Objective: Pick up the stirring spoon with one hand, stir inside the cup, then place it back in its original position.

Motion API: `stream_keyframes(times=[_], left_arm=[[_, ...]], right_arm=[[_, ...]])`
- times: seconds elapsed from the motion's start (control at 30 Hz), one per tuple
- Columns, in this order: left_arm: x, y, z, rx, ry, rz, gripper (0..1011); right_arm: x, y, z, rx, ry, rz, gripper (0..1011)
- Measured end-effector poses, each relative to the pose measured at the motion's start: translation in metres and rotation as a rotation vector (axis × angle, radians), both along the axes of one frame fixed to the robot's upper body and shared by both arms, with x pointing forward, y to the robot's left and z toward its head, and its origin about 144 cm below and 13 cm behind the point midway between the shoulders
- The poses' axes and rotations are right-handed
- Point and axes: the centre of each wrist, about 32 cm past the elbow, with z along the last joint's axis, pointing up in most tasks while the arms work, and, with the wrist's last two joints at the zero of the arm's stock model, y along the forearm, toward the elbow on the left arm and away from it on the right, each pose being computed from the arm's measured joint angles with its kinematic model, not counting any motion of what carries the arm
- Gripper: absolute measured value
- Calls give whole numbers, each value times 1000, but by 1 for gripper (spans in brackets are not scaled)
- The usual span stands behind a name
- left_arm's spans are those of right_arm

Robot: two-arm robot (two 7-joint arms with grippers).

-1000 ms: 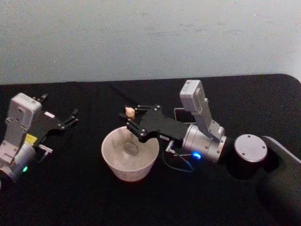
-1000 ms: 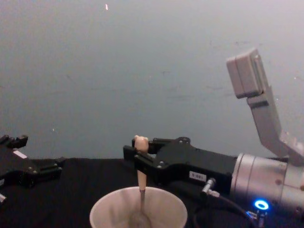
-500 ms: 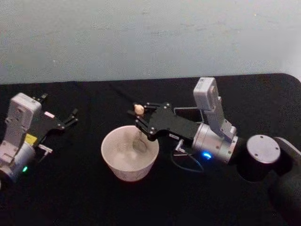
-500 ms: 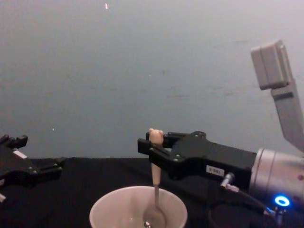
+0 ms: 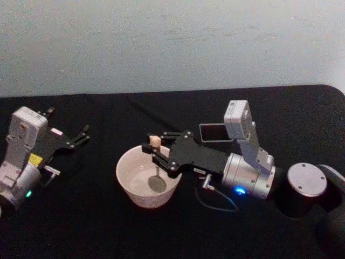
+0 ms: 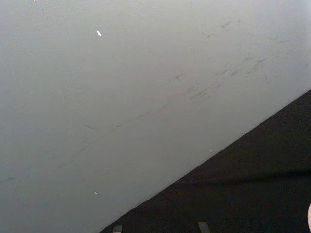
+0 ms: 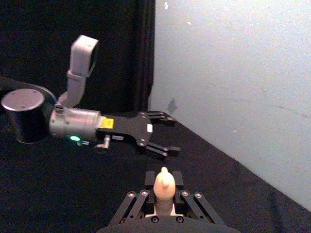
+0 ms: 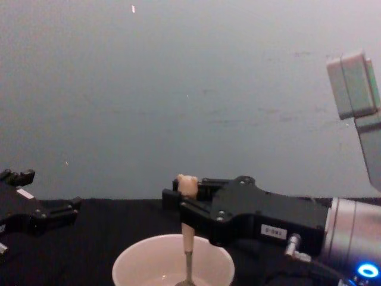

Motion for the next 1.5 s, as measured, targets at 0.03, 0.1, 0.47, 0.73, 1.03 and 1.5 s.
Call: stream_keyframes(times=[0.03, 0.1, 0.47, 0.73, 1.03, 1.5], left_arm=[[0, 0, 0, 0, 0, 0, 1001], [0, 0, 0, 0, 0, 0, 1001], [0, 0, 0, 0, 0, 0, 1001], [0, 0, 0, 0, 0, 0, 1001], [0, 0, 0, 0, 0, 0, 1001], [0, 0, 0, 0, 0, 0, 1001]], right_arm=[[-1, 1, 0, 2, 1, 6, 210], [-1, 3, 0, 4, 4, 16, 210], [8, 27, -4, 15, 25, 32, 210], [23, 33, -4, 31, 19, -24, 210], [31, 28, -5, 24, 22, -78, 210], [29, 18, -5, 22, 19, -107, 210]])
